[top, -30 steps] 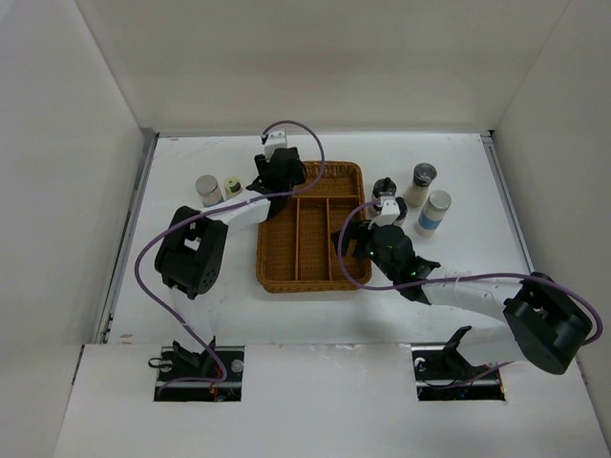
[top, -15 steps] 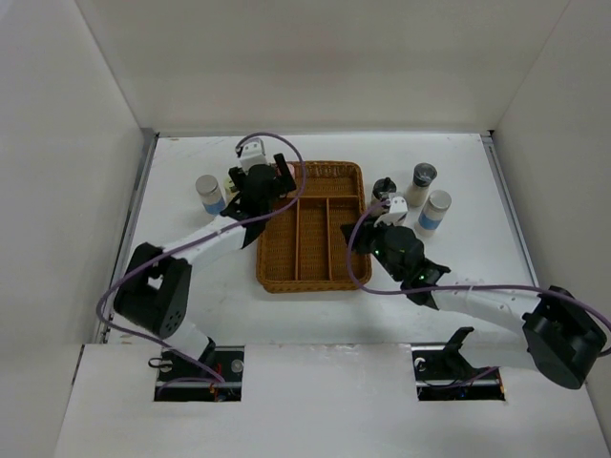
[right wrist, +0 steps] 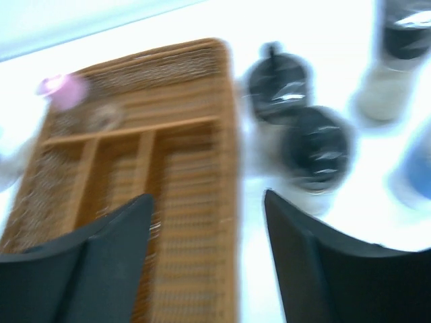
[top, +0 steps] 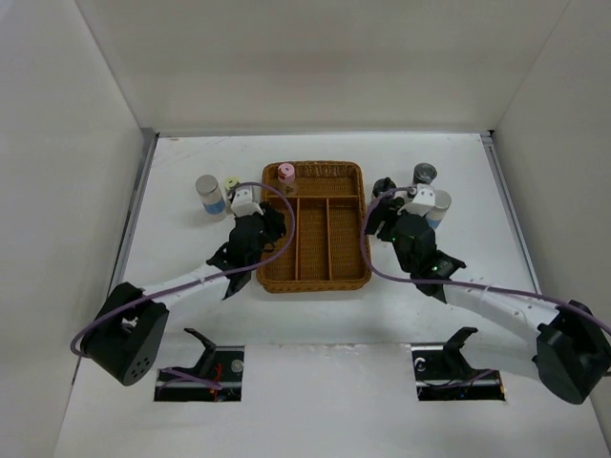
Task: Organize the condiment bottles
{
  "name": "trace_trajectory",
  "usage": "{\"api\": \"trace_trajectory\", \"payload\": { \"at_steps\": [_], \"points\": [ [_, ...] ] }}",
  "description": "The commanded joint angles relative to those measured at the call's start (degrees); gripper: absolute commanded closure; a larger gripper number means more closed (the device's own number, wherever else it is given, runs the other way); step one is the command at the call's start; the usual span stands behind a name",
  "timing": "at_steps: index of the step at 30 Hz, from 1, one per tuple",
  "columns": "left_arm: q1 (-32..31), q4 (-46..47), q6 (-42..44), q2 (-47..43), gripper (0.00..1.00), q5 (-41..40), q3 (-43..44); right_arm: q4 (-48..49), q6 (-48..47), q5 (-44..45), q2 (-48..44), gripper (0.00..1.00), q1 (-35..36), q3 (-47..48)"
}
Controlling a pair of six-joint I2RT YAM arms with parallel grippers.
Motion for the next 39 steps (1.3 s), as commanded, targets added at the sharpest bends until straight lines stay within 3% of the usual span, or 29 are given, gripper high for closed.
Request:
{"api": "trace_trajectory", "payload": {
  "at_steps": [1,7,19,26,30,39],
  "points": [
    [-1.0,9.8,-3.5,-2.0,0.62,5.7,-3.9,-6.9,-0.6,6.1,-0.2,0.21,-3.6,3.9],
    [2.3,21.4,-4.2,-1.2,0.59,10.1,-10.4,-11.5,-1.1,6.2,6.1,0.09,-8.3,9.0],
    [4.9,26.3,-9.5,-1.4,0.56,11.7,-14.8,-9.3,-2.1,1.6,18.7,0.09,-14.1,15.7],
    [5.0,27.6,-10.5,-0.1,0.55,12.5,-15.0,-8.5,-1.9,-0.6,22.8,0.26,-14.4,17.1],
    [5.1,27.7,-10.5,-0.5,0.53,12.2,-15.2,-8.6,-2.1,0.3,20.9,0.49,-14.2,16.5],
    [6.8,28.1,-12.2,-0.2,0.52,11.6,-16.0,-12.7,-3.8,4.0,7.6,0.54,-6.9,18.6]
  ]
}}
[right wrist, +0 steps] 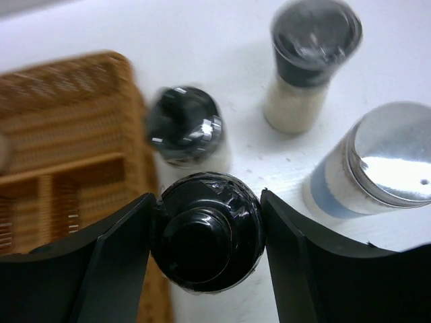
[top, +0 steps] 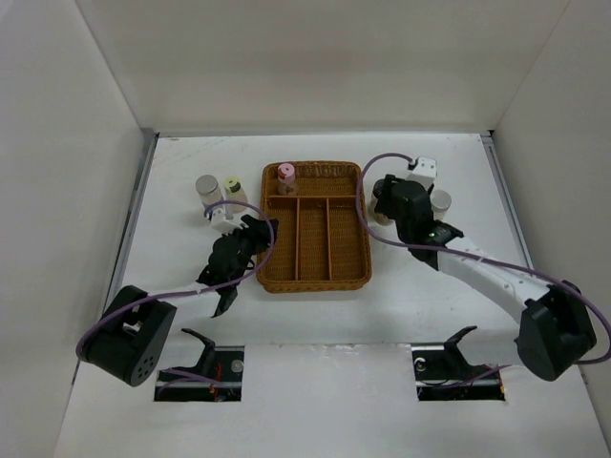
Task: Organize the condiment bottles
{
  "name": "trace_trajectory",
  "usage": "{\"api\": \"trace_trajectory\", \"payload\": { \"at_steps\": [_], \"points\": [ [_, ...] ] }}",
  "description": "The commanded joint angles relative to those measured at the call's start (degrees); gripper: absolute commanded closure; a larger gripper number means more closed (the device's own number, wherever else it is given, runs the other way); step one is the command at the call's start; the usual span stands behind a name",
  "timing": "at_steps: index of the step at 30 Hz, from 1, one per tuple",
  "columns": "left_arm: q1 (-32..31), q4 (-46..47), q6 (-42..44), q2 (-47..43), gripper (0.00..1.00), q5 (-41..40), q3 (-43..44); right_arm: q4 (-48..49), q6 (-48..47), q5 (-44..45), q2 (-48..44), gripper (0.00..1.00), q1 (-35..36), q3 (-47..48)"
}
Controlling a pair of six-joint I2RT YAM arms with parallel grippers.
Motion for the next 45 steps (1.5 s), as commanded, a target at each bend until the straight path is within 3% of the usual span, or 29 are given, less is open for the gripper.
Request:
{"api": "trace_trajectory", "payload": {
  "at_steps": [1,9,16,24,27,31,36,43,45],
  "points": [
    [0.6,4.2,-1.8,0.2,0.51,0.4,-0.3,2.1,-1.2,0.4,-2.7,0.54,3.6,6.4],
    [0.7,4.8,-2.1,-0.2,0.51,0.7,-0.9,9.2,-3.2,-7.7,16.3,0.56,7.8,26.0],
    [0.5,4.9,-2.6,-0.3,0.50,1.3,-1.0,6.3,-7.6,-10.6,36.1,0.55,8.9,45.0],
    [0.2,4.9,-2.4,-0.6,0.50,1.0,-1.1,4.6,-4.0,-10.4,41.8,0.53,9.5,46.0],
    [0.1,4.9,-2.8,-0.5,0.50,1.2,-1.1,4.6,-3.3,-10.1,43.7,0.45,9.9,46.0],
    [-0.1,4.9,-2.3,-0.3,0.50,1.2,-0.9,4.8,-2.5,-8.9,43.8,0.23,10.4,45.6],
    [-0.2,4.9,-2.0,-1.0,0.50,0.9,-1.2,5.8,-3.3,-7.4,38.3,0.15,10.4,42.7],
    [-0.3,4.9,-1.9,-1.2,0.50,0.5,-1.4,8.1,-4.0,-7.7,24.2,0.12,9.2,31.3],
    [-0.2,4.9,-2.3,-1.2,0.50,0.5,-1.5,9.9,-4.6,-7.2,18.8,0.19,7.7,25.0]
  ]
}}
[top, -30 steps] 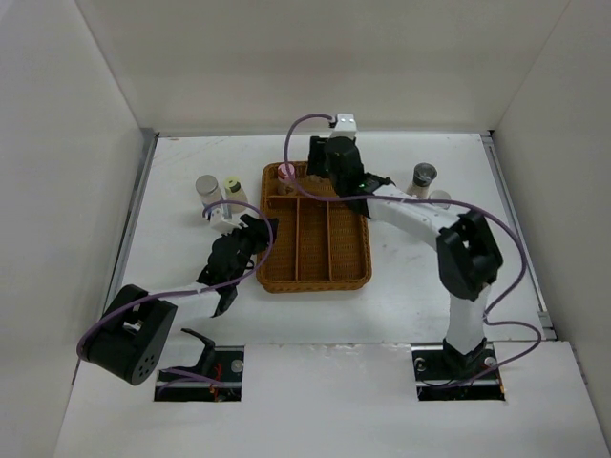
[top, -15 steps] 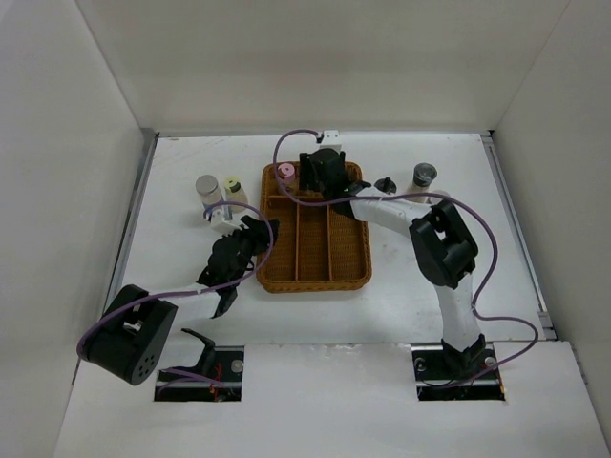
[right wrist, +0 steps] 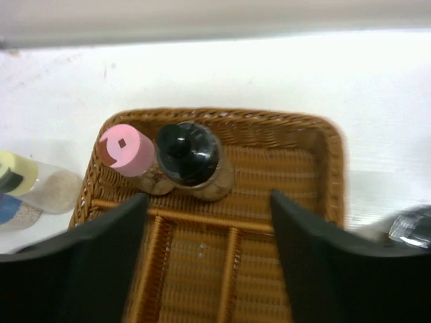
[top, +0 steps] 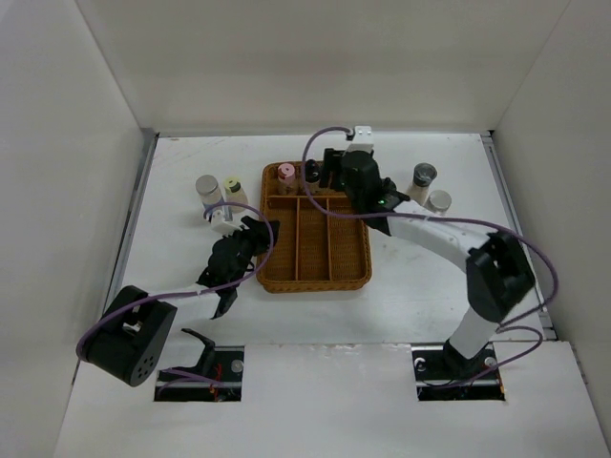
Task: Organize the condiment bottles
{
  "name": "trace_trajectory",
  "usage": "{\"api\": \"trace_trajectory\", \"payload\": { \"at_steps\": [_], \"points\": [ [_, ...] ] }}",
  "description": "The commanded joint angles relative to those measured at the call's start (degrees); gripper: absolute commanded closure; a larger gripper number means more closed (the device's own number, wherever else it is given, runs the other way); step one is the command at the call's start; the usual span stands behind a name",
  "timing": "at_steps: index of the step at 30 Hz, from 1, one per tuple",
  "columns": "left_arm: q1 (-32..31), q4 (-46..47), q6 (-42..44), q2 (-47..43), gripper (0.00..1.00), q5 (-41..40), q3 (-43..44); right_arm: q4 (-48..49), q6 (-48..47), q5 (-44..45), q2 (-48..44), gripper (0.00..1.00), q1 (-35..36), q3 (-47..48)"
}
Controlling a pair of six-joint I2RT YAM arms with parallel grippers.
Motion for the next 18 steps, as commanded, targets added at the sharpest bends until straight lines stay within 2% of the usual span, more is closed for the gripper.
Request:
{"api": "trace_trajectory", "payload": {
  "at_steps": [1,4,6,8,10,11,14,18],
  "points": [
    [-0.4,3.5,0.1,-1.4,0.50,-0.4,-0.5,5.8,-0.6,2.1,-10.0,0.28,-2.3,-7.5],
    [-0.9,3.5,0.4,-0.5,0.50,-0.5,-0.1,5.5,-0.3,4.5,-15.6,0.55,-5.3,-13.9],
    [-0.9,3.6,0.0,-0.3,0.50,-0.1,0.0,5.1,-0.6,5.6,-17.4,0.57,-7.8,-16.9],
    [-1.3,3.7,0.3,-0.4,0.50,-0.4,0.0,3.5,-0.4,6.3,-17.9,0.49,-9.8,-18.3],
    [-1.5,3.7,0.5,-0.3,0.50,-0.5,0.1,1.3,-0.4,6.4,-17.3,0.24,-10.8,-18.3],
    [-1.3,3.7,0.6,-0.1,0.50,-0.6,0.2,0.7,-0.4,6.4,-16.5,0.16,-11.0,-18.0],
    [-1.1,3.7,0.6,-0.6,0.49,-0.5,-0.1,0.6,-0.5,6.4,-13.8,0.08,-11.6,-17.2],
    [-1.0,3.7,0.7,0.0,0.49,-0.4,0.2,0.2,1.0,4.6,-10.1,0.05,-13.5,-15.8]
  ]
}}
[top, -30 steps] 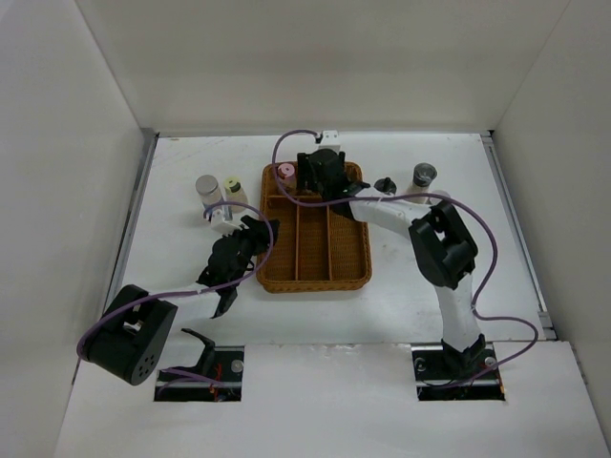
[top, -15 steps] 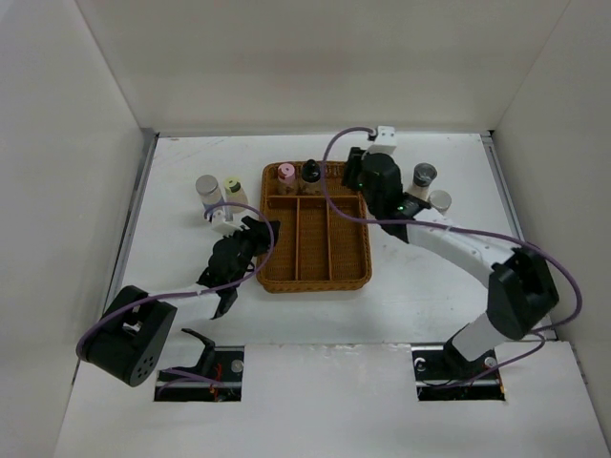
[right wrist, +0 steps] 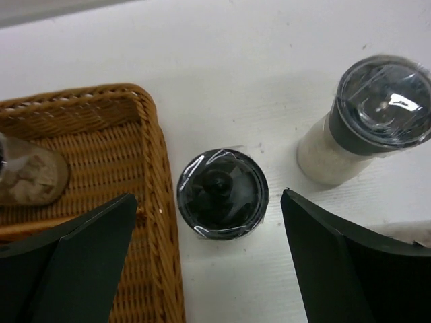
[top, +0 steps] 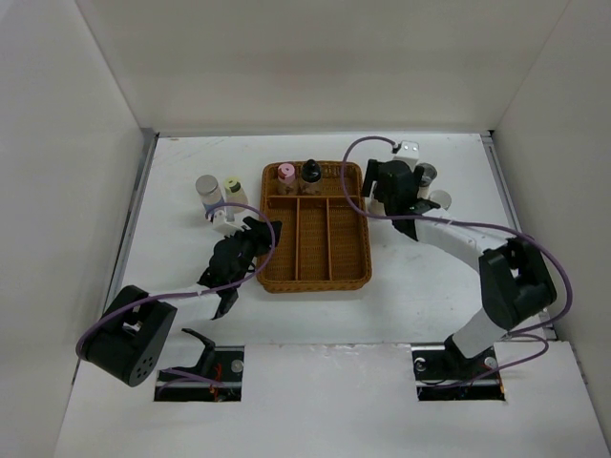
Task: Organize the condiment bottles
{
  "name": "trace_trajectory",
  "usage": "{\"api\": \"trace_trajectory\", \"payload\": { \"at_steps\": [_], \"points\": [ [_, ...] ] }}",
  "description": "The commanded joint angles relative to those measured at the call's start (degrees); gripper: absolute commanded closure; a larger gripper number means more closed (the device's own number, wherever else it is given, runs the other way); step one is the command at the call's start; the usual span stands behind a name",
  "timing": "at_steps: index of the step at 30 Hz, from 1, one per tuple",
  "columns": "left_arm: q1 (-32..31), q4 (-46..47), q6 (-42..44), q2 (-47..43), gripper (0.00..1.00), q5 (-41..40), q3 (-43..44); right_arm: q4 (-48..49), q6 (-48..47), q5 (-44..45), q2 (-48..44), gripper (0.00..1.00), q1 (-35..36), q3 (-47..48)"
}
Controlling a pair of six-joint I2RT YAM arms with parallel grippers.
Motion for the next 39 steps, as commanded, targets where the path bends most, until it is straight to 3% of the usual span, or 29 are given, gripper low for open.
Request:
{"api": "trace_trajectory", "payload": {
  "at_steps": [1,7,10,16,23,39],
  "points": [
    [0.2,3.4,0.4,-0.2,0.49,-0.1,0.0,0.1,1.2,-1.8,2.9,0.05,-2.0,2.8],
    [0.3,3.4,0.4,-0.2,0.49,-0.1,0.0,-0.5,3.2,-4.6,7.0,0.09,-3.3,4.8],
    [0.0,3.4,1.2,-0.6,0.49,-0.6,0.0,-0.3,3.5,-5.3,8.2,0.16,-3.5,5.7],
    [0.2,3.4,1.3,-0.9,0.48,-0.6,0.0,1.0,3.1,-4.1,7.6,0.50,-3.4,6.7],
    [0.2,3.4,1.6,-0.6,0.48,-0.6,0.1,6.4,-0.9,-2.1,2.1,0.51,-0.8,7.4],
    [1.6,3.5,0.8,-1.0,0.47,-0.1,-0.4,12.4,-6.2,1.8,7.9,0.51,6.7,17.0]
  ]
}}
